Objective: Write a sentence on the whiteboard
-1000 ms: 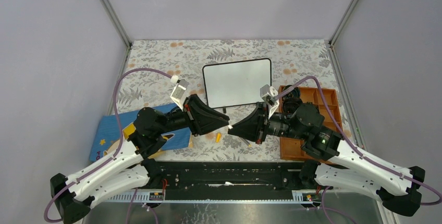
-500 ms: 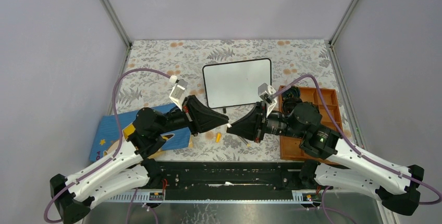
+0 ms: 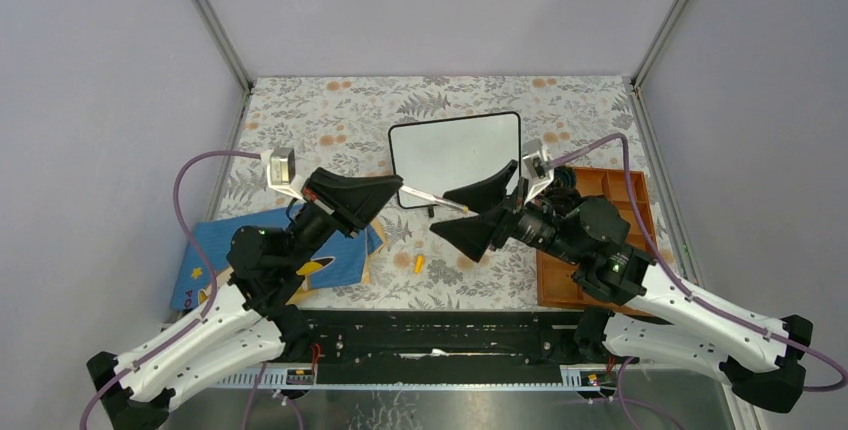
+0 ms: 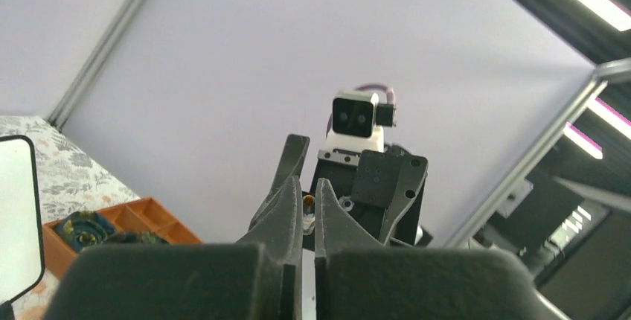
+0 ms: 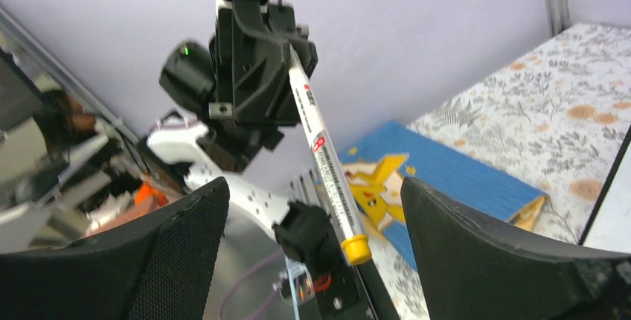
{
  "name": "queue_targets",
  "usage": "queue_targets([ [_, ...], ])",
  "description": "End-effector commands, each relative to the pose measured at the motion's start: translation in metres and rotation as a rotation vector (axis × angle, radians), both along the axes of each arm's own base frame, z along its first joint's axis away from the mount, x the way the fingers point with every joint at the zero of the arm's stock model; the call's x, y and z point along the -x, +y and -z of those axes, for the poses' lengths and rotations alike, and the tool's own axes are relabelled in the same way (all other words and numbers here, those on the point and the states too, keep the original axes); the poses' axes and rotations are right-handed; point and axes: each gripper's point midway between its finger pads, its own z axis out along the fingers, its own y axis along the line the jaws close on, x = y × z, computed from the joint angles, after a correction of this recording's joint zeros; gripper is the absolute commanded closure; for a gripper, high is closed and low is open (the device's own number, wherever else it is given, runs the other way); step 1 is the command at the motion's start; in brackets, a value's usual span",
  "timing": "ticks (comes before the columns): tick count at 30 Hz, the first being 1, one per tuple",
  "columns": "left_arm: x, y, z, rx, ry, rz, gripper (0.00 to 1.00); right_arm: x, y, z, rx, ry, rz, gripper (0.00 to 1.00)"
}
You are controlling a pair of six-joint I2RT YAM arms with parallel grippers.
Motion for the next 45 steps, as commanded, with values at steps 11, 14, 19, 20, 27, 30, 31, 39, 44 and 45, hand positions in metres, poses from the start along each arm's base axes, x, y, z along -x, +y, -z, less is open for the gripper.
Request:
queue_targets([
  [11, -0.02, 0.025, -0.04, 0.356, 0.125, -0.021, 1.0, -0.013, 0.005, -0.093, -0.309, 0.046, -0.003, 0.2],
  [14, -0.02, 0.027, -0.04, 0.37, 0.14, -0.015, 1.0, -0.02, 0.006, -0.096, -0.333, 0.062, -0.005, 0.22],
  [19, -0.023, 0.033, -0.036, 0.395, 0.164, -0.035, 1.0, -0.028, 0.007, -0.1, -0.387, 0.099, -0.062, 0.3],
  [20, -0.024, 0.034, -0.036, 0.397, 0.167, -0.038, 1.0, -0.029, 0.008, -0.1, -0.387, 0.101, -0.063, 0.32],
  [27, -0.031, 0.037, -0.035, 0.408, 0.19, -0.074, 1.0, -0.03, 0.012, -0.103, -0.395, 0.104, -0.076, 0.39],
  [30, -0.033, 0.037, -0.035, 0.408, 0.196, -0.081, 1.0, -0.032, 0.014, -0.104, -0.394, 0.105, -0.078, 0.42],
  [31, -0.033, 0.037, -0.034, 0.406, 0.199, -0.083, 1.0, -0.032, 0.014, -0.104, -0.393, 0.106, -0.079, 0.43],
  [39, -0.037, 0.036, -0.032, 0.397, 0.208, -0.099, 1.0, -0.037, 0.022, -0.099, -0.358, 0.128, -0.072, 0.45],
  [44, -0.038, 0.035, -0.032, 0.394, 0.212, -0.101, 1.0, -0.041, 0.024, -0.096, -0.35, 0.14, -0.062, 0.52],
  [45, -0.038, 0.035, -0.032, 0.392, 0.212, -0.101, 1.0, -0.042, 0.024, -0.096, -0.351, 0.141, -0.058, 0.53],
])
